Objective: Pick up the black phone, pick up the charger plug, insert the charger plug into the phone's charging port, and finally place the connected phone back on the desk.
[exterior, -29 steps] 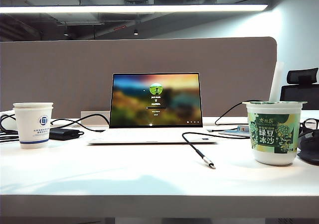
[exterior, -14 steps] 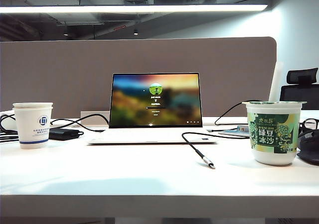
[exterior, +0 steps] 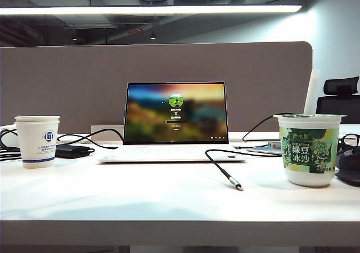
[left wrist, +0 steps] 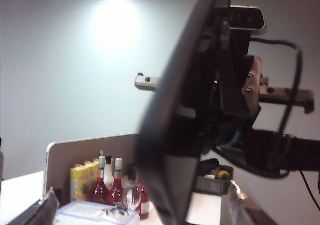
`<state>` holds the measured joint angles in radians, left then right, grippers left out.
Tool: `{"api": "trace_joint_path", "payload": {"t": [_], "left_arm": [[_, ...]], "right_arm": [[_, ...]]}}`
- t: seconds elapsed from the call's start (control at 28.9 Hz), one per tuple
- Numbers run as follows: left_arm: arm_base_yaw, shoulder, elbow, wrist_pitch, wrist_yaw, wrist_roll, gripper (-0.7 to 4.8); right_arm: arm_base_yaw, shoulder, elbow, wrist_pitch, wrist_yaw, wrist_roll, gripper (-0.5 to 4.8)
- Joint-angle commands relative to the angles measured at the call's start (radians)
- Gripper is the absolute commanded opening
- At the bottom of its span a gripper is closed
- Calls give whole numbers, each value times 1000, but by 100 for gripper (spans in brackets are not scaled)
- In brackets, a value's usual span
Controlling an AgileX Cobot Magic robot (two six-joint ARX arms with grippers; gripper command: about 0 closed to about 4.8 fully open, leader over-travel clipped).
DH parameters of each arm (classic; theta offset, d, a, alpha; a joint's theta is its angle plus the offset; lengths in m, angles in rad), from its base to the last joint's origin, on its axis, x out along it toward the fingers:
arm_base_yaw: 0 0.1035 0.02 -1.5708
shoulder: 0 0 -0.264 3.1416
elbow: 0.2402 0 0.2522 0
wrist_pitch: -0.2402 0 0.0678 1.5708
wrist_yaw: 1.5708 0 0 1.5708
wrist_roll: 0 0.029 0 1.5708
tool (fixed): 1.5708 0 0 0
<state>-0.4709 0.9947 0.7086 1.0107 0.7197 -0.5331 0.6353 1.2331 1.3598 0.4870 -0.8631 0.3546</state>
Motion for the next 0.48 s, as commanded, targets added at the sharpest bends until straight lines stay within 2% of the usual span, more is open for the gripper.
{"api": "trace_joint_path", "payload": {"t": [0.03, 0.21, 0.38, 0.48], "left_arm": [[0, -3, 5, 41, -29, -26, 479], [0, -3, 5, 131, -28, -51, 479], [0, -3, 5, 133, -29, -51, 479], [0, -3, 5, 132, -76, -57, 479]], "right_arm": [[37, 30, 8, 101, 18, 20, -3], [64, 69, 8, 143, 61, 21, -3], [64, 90, 8, 154, 56, 63, -3], [64, 97, 8, 153, 53, 64, -3]]}}
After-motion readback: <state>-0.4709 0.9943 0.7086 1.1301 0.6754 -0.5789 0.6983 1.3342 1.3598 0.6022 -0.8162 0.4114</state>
